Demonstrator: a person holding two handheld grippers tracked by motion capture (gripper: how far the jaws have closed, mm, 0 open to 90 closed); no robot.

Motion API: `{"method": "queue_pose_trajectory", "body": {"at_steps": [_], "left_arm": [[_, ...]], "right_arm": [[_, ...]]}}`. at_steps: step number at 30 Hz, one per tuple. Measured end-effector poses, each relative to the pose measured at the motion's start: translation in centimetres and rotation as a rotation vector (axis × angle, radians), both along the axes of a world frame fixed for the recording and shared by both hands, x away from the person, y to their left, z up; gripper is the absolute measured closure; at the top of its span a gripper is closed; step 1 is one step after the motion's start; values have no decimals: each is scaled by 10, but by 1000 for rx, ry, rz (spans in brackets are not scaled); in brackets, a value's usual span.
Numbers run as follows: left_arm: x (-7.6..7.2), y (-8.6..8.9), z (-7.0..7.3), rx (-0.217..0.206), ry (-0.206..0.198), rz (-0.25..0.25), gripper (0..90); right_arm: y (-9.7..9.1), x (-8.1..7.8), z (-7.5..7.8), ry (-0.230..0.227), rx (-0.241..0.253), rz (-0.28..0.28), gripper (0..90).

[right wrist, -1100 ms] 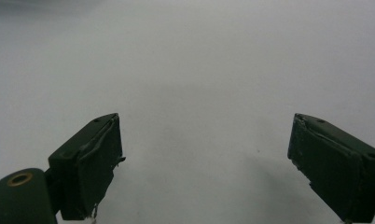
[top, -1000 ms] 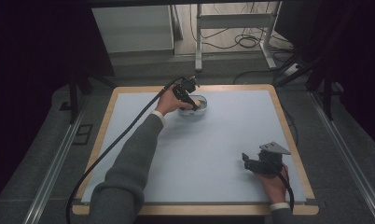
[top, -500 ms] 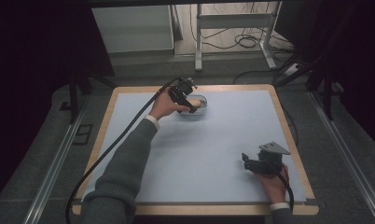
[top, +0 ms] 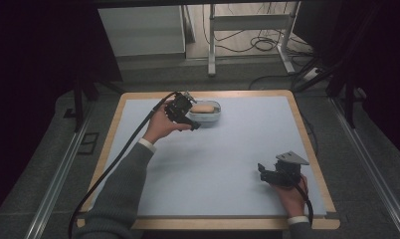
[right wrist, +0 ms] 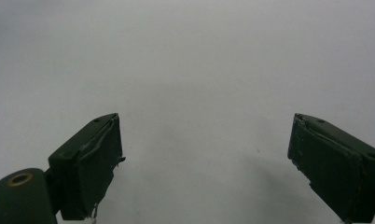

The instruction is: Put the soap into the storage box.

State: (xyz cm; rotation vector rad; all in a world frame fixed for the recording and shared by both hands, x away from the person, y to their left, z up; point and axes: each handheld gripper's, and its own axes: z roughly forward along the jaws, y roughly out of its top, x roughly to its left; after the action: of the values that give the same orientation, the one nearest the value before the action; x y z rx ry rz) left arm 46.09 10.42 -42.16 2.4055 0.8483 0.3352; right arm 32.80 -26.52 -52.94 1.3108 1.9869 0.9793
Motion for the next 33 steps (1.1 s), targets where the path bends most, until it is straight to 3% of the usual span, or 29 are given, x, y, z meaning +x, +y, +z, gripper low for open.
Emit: {"method": "queue_pose_trajectory", "body": {"at_steps": [8,17,27,33], "left_arm": [[-40,20,-7,-21,-22,2,213],[-82,51,-35,-94,-22,45,201],[-115,81,-79,-156,38,117,200],[-126,92,-91,-160,46,150,201]], "right_arm": [[0,0,0,0,-3,-1,101],[0,0,0,0,-4,-5,101],[0,0,0,5,3,-7,101],[0,0,0,6,2,-4,101]]}}
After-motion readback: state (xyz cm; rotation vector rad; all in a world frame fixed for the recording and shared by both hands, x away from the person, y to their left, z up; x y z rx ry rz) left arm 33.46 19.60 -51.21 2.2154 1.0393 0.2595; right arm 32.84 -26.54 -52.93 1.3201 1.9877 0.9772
